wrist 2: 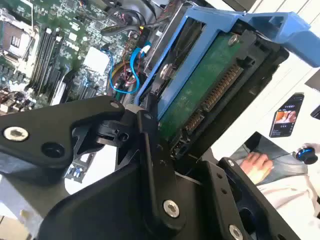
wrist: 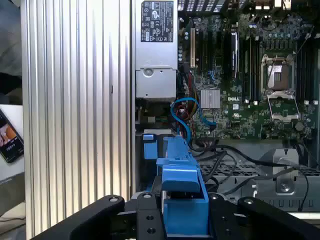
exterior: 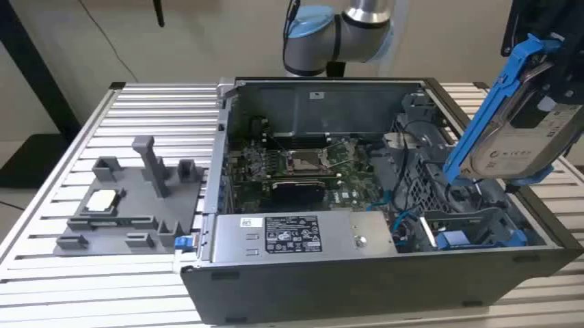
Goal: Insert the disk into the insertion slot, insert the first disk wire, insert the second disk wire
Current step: 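Insert the disk into the insertion slot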
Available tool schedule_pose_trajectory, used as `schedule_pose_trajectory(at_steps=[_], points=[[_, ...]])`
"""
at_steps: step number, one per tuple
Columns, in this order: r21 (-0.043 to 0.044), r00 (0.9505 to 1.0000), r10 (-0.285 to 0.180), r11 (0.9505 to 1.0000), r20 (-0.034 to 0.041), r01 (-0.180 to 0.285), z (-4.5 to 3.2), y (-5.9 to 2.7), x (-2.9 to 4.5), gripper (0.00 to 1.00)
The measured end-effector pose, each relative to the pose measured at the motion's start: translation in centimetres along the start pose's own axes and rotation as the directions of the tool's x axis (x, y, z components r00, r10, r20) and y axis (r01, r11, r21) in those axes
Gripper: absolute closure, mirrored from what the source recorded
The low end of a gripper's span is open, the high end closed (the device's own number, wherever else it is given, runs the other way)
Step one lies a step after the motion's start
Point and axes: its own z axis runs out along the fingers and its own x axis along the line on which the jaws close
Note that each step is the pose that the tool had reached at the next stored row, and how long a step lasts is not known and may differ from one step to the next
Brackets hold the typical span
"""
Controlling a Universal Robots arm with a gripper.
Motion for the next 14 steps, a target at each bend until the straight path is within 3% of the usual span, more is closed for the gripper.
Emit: schedule_pose_trajectory(at_steps=[14], points=[[0.0000,1.0000,0.000,1.0000,-0.0001,0.000,0.22,0.11,0.07,0.67]])
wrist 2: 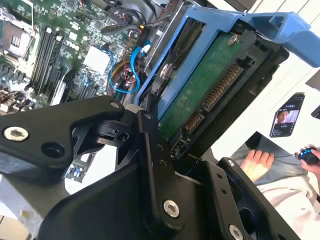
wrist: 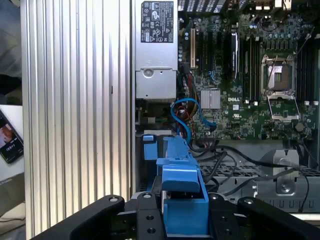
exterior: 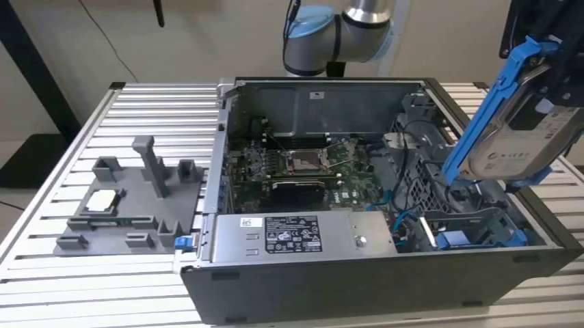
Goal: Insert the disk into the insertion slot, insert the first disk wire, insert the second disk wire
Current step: 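Insert the disk into the insertion slot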
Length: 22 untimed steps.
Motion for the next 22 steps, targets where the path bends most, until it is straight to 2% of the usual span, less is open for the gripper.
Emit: schedule_pose_trajectory(at_steps=[22], points=[[0.0000,1.0000,-0.001,1.0000,0.0011,0.001,3.38,-0.17,0.43,0.67]])
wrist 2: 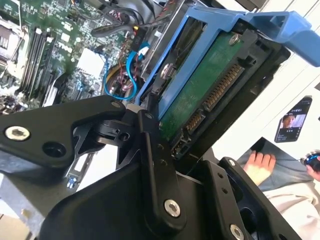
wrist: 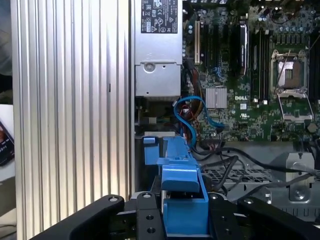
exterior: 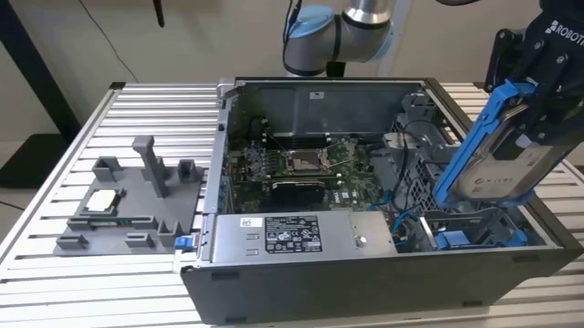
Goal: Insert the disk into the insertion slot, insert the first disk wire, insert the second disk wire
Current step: 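Insert the disk into the insertion slot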
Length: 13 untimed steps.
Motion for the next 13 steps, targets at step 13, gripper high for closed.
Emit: schedule_pose_trajectory(at_steps=[13], points=[[0.0002,1.0000,-0.006,1.0000,0.0001,0.006,1.74,-0.08,0.20,0.67]])
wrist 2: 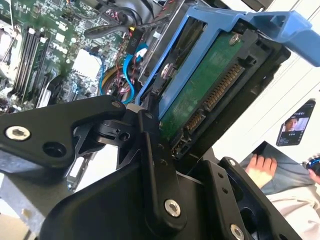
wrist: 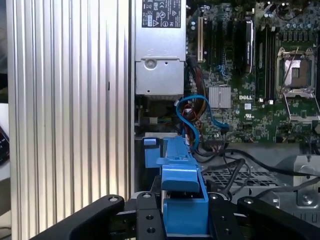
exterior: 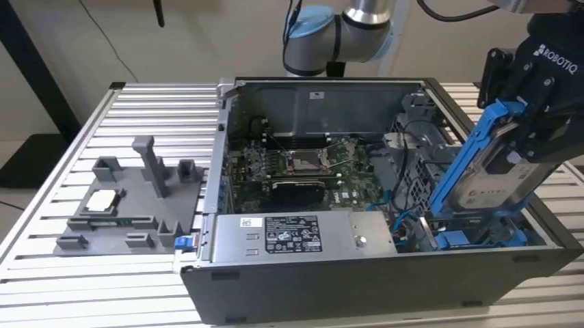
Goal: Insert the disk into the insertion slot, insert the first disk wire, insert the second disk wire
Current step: 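Insert the disk into the insertion slot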
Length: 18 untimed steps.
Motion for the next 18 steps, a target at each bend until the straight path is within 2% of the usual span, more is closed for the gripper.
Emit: schedule_pose_trajectory(at_steps=[6,18], points=[[0.0000,1.0000,-0.003,1.0000,-0.0003,0.003,0.75,-0.11,0.00,0.67],[0.0001,1.0000,-0.004,1.0000,-0.0002,0.004,1.63,-0.21,0.00,0.67]])
